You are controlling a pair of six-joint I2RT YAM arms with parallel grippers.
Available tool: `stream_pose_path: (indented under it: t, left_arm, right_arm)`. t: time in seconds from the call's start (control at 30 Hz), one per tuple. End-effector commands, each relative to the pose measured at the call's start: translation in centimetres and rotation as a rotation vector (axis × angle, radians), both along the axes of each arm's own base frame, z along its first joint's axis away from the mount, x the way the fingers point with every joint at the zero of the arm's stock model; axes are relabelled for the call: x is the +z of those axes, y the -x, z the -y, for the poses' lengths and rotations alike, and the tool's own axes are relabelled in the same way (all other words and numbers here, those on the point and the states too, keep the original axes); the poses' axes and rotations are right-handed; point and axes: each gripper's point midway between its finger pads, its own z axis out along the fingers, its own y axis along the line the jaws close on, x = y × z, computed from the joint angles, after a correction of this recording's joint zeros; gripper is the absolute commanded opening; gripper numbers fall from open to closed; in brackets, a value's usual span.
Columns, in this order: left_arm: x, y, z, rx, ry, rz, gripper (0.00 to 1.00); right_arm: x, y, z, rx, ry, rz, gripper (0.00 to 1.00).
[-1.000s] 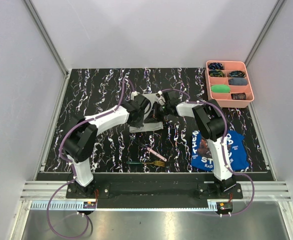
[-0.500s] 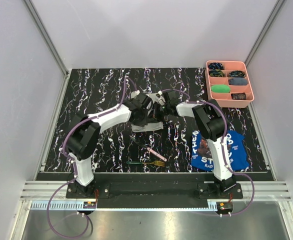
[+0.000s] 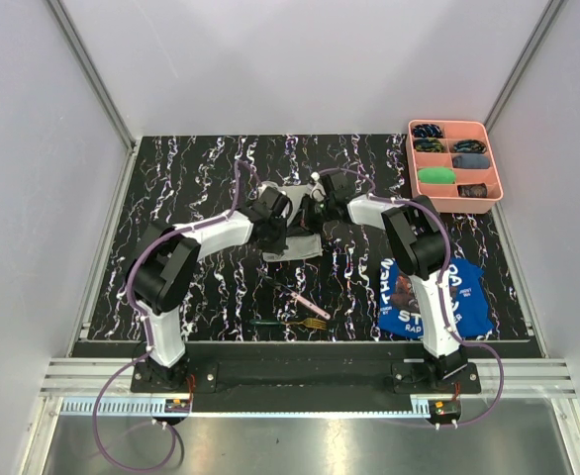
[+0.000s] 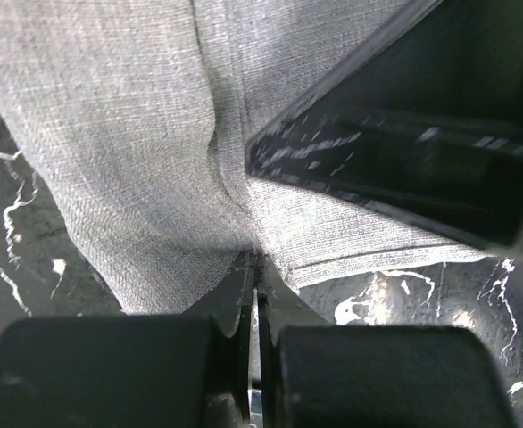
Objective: Fold the napkin into a case and place the utensils inside
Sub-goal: Smooth out the 2/3-rectangle-folded napkin at the center of the board.
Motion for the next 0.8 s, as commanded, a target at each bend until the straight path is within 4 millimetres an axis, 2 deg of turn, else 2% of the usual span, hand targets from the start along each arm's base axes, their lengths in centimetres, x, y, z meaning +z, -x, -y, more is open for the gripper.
stream_pose_path:
  t: [0.0,0.27,0.4,0.47,0.57,0.6,0.63,0.7,0.77]
  left_arm:
    - [1.2,0.1,-0.6,0.017,0.042,0.021,0.0]
    - [1.7,0.1,0.0,0.011,0.08,0.023,0.0]
    - [2.2,0.0,0.1,0.008,0.089,0.036,0.0]
    - [3.2,-0.3,0.4,0.003,0.108,0.058,0.0]
    - [5.2,-0.6,0.6,0.0,0.138,0.093,0.09]
    - [5.7,-0.7,0.4,0.006,0.155,0.097,0.19]
    - [6.3,-0.6,0.6,0.002,0.186,0.096,0.25]
    - [7.7,-0.8,-0.4,0.04,0.242,0.106,0.37]
    - [8.3,-1.0,-1.3,0.069,0.294,0.118,0.39]
  right_arm:
    - [3.7,0.3,-1.9,0.056,-0.039,0.075,0.0]
    - [2.3,2.1,-4.1,0.118,-0.048,0.043,0.0]
    - [1.1,2.5,-4.2,0.121,-0.038,0.021,0.0]
    - [-0.1,2.7,-4.0,0.119,-0.023,0.0,0.0]
    - [-1.0,2.9,-3.5,0.111,-0.002,-0.004,0.0]
    - [-1.4,2.7,-3.1,0.095,0.016,-0.001,0.0]
    - [-1.2,2.6,-3.0,0.09,0.02,0.007,0.0]
    - [-1.3,2.4,-2.4,0.08,0.03,0.01,0.0]
    - [-0.9,2.1,-2.1,0.077,0.037,0.027,0.0]
